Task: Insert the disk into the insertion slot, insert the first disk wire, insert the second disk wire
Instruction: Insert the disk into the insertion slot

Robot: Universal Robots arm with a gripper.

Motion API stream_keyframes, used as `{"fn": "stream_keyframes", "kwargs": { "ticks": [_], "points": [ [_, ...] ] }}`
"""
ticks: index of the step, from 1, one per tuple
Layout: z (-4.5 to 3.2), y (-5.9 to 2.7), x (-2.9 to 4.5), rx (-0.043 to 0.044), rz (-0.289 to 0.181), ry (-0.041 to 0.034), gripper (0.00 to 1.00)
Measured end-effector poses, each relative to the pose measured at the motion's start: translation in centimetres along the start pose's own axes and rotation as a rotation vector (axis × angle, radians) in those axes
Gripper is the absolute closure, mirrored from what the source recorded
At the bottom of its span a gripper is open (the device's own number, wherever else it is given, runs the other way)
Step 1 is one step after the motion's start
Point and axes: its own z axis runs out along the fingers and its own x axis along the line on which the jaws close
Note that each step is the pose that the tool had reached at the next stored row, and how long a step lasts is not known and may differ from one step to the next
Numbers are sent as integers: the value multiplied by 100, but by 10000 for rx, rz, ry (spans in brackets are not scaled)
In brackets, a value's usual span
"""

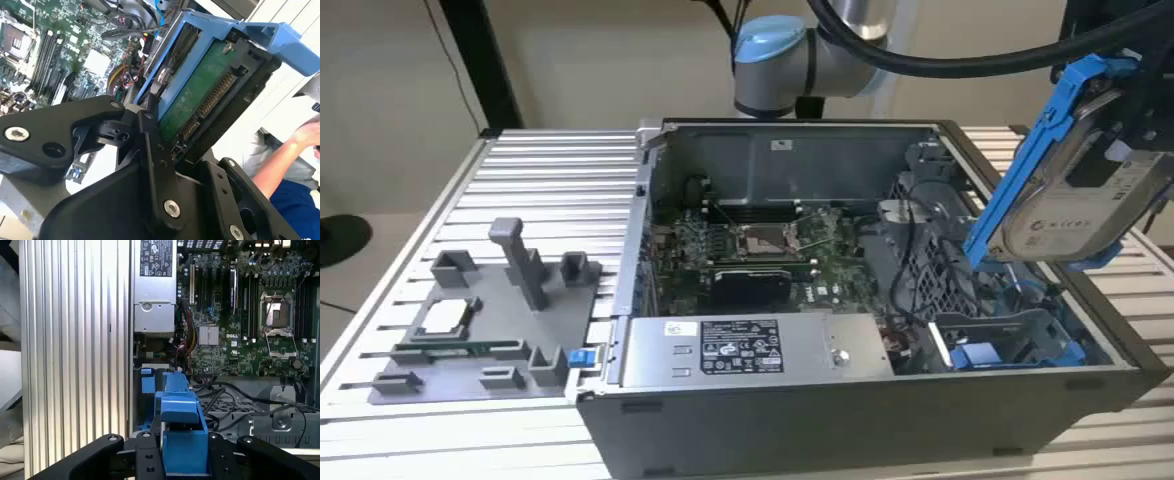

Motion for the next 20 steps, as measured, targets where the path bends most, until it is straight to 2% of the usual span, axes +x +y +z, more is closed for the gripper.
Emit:
{"fn": "stream_keyframes", "kwargs": {
  "ticks": [14, 20],
  "points": [
    [5, 0, 6, 0, 0, 5, 100],
    [61, -4, 102, 0, 17, -3, 100]
  ]
}}
